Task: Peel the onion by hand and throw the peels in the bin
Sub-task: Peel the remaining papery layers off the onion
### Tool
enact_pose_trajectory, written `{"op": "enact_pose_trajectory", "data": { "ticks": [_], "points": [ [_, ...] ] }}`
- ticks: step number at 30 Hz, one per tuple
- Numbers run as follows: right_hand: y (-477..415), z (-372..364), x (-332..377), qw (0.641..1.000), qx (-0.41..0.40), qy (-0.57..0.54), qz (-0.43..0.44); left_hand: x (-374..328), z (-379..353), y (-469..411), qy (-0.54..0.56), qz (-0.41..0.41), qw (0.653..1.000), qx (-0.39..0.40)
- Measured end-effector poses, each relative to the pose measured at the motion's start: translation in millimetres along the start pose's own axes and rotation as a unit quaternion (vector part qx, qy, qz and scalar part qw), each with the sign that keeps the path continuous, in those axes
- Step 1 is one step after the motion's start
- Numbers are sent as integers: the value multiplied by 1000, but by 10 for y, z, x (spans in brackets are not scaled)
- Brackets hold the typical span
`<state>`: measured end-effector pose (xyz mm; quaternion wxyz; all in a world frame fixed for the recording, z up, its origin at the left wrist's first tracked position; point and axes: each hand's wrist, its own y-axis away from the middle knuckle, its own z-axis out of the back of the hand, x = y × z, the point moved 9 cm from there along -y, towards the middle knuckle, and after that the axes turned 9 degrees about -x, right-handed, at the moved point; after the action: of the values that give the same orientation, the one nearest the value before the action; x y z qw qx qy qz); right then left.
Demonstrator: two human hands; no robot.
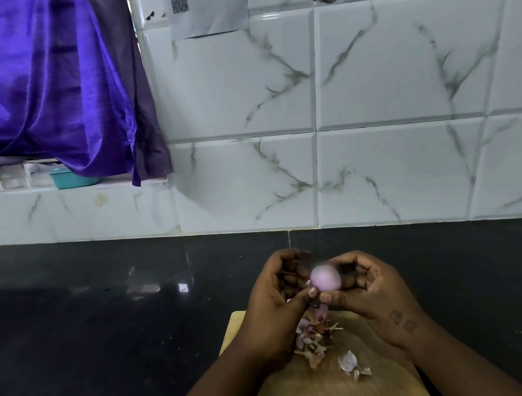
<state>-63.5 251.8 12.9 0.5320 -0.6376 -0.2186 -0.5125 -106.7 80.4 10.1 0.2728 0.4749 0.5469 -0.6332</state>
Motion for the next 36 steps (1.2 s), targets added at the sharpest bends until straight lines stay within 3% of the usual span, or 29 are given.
{"op": "enact_pose_trajectory", "data": {
  "ticks": [16,28,32,36],
  "points": [
    [-4,-17,-2,1000,-12,-4,8,21,-10,3,-10,1,1000,11],
    [-2,-18,20,1000,-27,-6,14,60,108,-27,-1,20,997,-69],
    [-7,-24,24,1000,-19,-17,14,66,90,-42,1,22,998,-51],
    [-10,-18,21,1000,-7,-1,10,59,-12,-27,-12,20,1000,18]
  ]
}}
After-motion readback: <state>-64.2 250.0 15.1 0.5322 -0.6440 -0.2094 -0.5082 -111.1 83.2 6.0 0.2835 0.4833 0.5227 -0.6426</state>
